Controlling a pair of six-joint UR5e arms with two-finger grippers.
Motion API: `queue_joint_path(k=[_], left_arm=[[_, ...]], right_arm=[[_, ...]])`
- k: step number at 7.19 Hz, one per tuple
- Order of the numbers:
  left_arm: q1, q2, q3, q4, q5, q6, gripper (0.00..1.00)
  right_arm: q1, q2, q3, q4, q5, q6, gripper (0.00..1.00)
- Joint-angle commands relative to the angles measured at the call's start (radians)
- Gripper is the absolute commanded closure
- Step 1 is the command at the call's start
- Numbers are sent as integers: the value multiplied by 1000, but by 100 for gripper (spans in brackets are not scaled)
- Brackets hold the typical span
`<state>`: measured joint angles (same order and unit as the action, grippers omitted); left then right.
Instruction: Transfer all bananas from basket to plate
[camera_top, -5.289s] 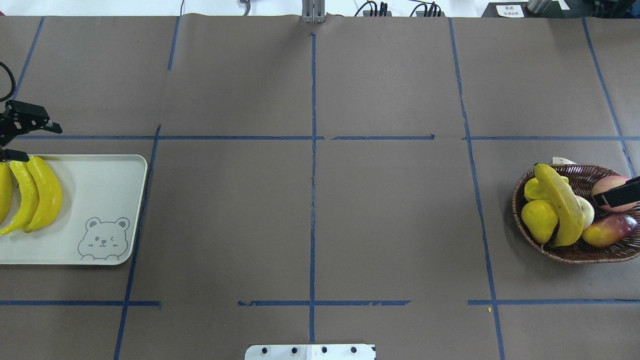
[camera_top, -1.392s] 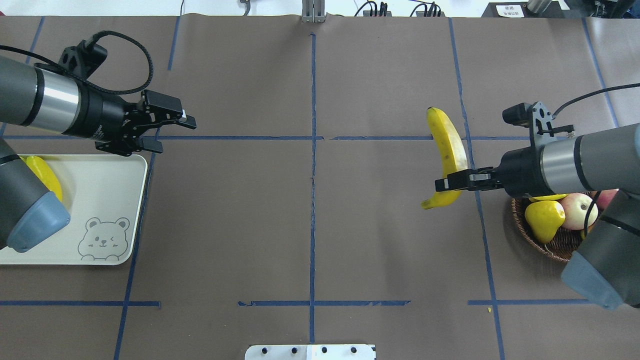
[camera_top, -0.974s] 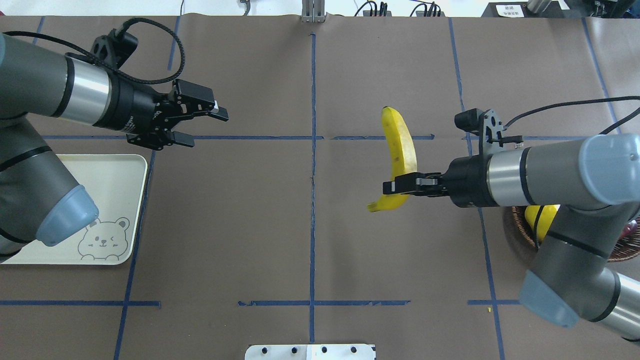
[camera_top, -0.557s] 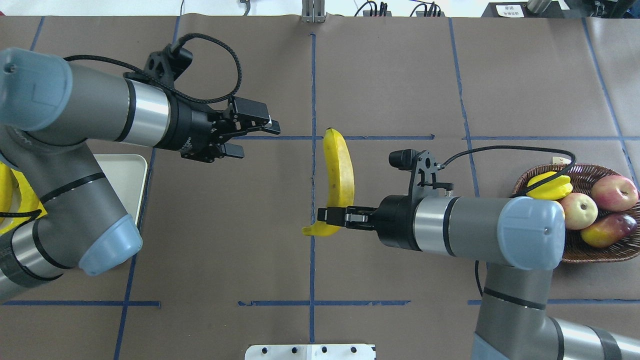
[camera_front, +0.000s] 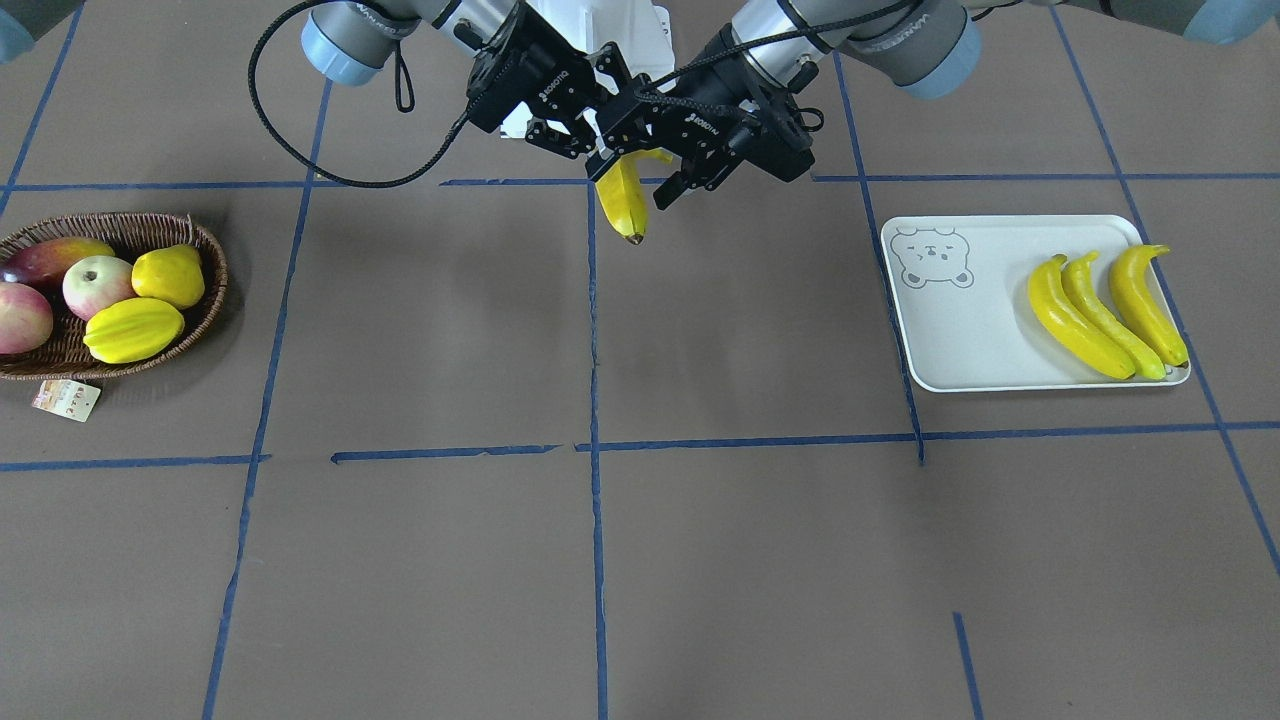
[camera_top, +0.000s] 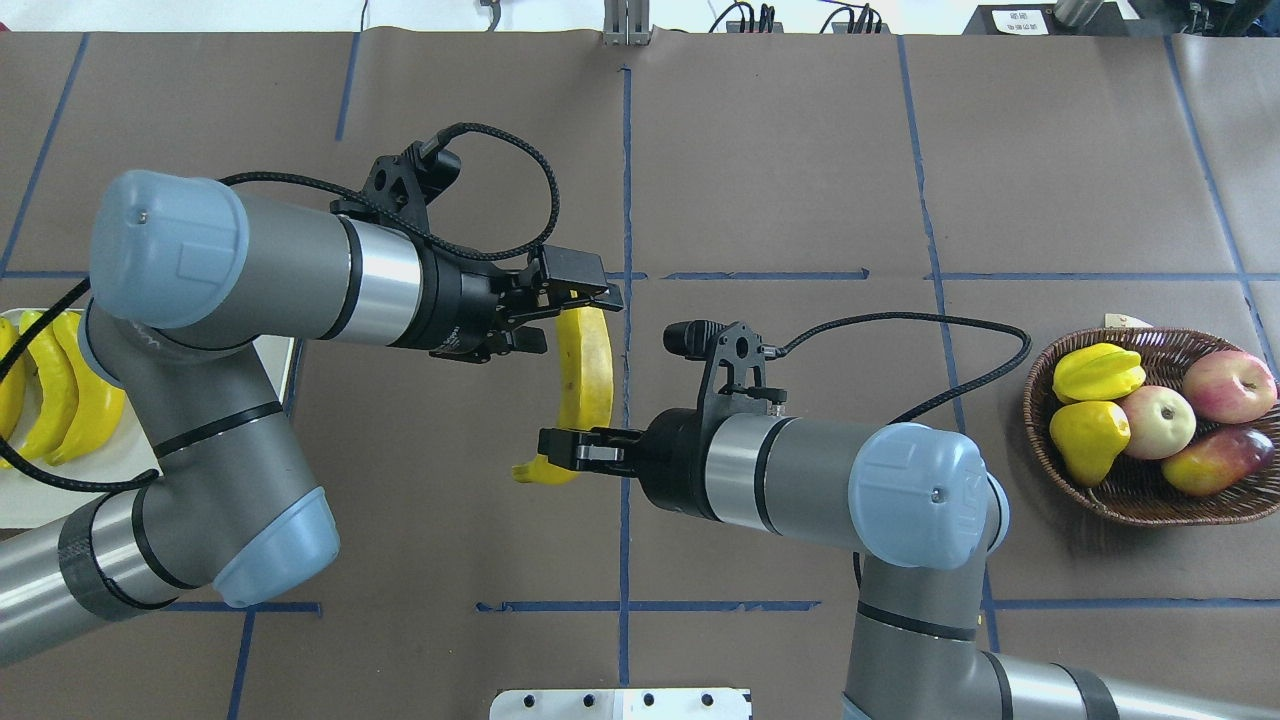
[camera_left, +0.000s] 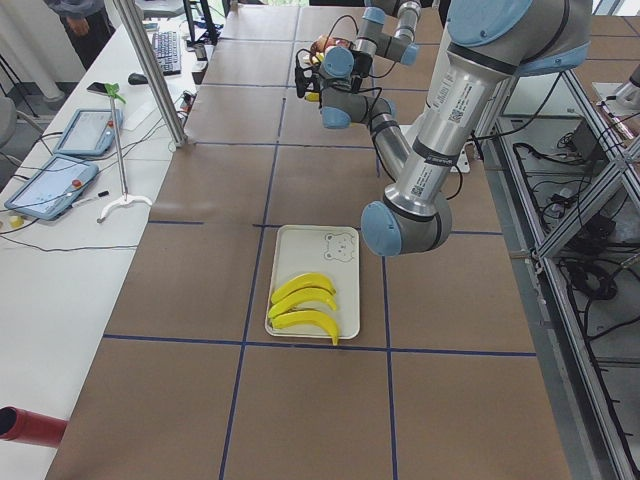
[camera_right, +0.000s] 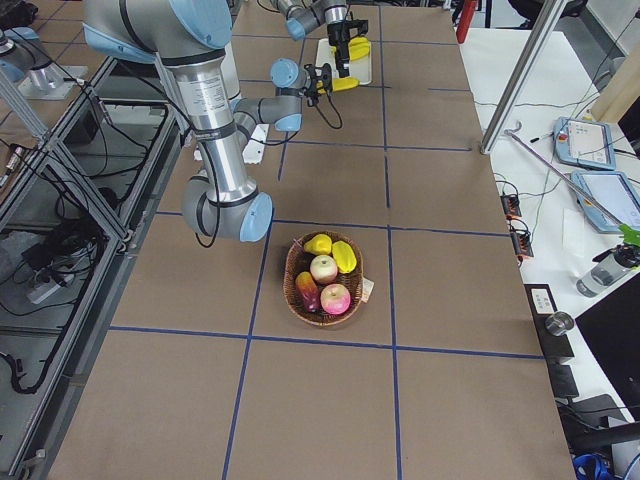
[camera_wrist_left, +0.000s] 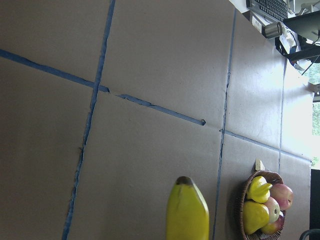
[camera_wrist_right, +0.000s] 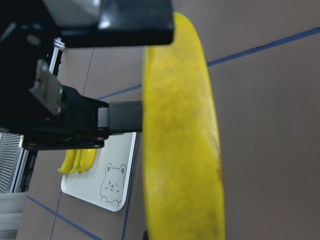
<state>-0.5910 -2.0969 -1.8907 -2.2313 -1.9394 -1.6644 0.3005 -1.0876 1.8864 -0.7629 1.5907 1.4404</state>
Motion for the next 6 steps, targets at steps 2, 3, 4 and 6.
queue_joint_path(k=[2, 3, 4, 6], left_arm=[[11, -3, 24, -5, 13, -2, 32], [11, -3, 24, -7, 13, -3, 58], [10, -3, 19, -4, 13, -3, 79], [8, 4, 15, -1, 13, -17, 100]], right_arm=[[-1, 17, -1, -12, -3, 0, 92], [-1, 17, 0, -12, -2, -2, 86], [0, 17, 2, -10, -2, -2, 69], [5, 14, 6, -13, 8, -3, 0]])
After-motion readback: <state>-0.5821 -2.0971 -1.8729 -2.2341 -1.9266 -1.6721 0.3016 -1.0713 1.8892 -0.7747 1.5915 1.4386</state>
